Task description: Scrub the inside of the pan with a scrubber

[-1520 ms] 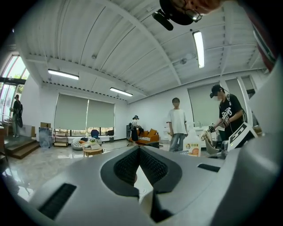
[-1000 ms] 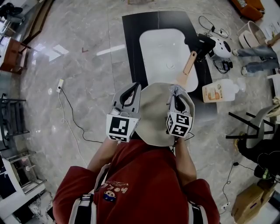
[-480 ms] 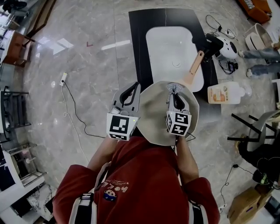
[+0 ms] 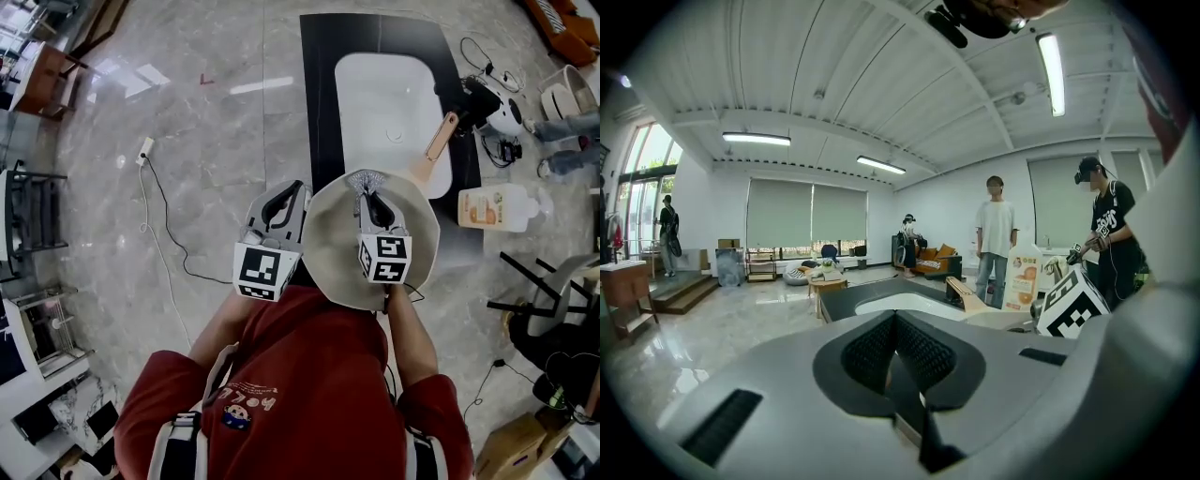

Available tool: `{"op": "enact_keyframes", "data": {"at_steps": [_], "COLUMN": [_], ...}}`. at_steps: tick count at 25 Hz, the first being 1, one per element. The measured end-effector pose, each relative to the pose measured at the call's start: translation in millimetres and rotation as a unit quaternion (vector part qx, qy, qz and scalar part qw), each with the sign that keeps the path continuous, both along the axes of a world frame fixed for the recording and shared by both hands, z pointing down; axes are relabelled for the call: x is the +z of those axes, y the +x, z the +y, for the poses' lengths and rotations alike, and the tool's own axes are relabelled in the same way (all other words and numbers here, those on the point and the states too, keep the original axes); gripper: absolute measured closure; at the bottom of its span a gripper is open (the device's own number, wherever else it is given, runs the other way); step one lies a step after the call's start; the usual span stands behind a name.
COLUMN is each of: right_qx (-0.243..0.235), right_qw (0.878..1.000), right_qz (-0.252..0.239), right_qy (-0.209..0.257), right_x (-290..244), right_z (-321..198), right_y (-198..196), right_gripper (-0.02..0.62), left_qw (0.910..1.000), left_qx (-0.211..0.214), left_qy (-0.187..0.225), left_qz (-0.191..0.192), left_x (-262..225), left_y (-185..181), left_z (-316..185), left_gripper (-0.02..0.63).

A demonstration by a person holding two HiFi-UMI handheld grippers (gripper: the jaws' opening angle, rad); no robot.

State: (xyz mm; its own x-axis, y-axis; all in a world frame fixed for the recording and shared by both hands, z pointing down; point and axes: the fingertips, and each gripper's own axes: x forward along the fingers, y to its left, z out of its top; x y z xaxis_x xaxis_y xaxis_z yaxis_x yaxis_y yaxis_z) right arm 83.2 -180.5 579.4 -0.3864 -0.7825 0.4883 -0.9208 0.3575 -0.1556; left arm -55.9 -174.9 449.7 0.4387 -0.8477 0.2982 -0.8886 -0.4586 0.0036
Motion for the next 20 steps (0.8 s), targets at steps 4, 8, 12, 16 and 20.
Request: {"op": "enact_keyframes", "data": {"at_steps": [4, 8, 12, 16, 20], "right_qx": [-0.020, -0.041, -0.091, -0.133, -0.186], "right_qw": [1.000, 0.998, 0.994, 0.989, 0.980], "right_qz": [-0.016, -0.046, -0.055, -0.068, -0.069], "right_qy": [0.000, -0.003, -0.001, -0.005, -0.006], "right_x": [-3, -6, -8, -9, -10], "right_z": [1, 5, 14, 25, 42], "right_y": [-8, -20, -40, -58, -76], "right_gripper": [0.532, 0.531, 0.531, 0.526, 0.526], "left_qw": [0.9999, 0.9998, 0.9994, 0.9986, 0.9979], "left_qx": [-0.006, -0.012, -0.024, -0.033, -0.034], "left_qy": [-0.010, -0.016, -0.025, -0.040, -0.055], "left_qz": [0.001, 0.001, 0.008, 0.011, 0.006], "left_x": [7, 15, 23, 37, 49], "left_y": [-6, -14, -20, -27, -35], "left_z": [10, 16, 24, 34, 47], "left_gripper": [0.600, 0.601, 0.600, 0.600, 0.600]}}
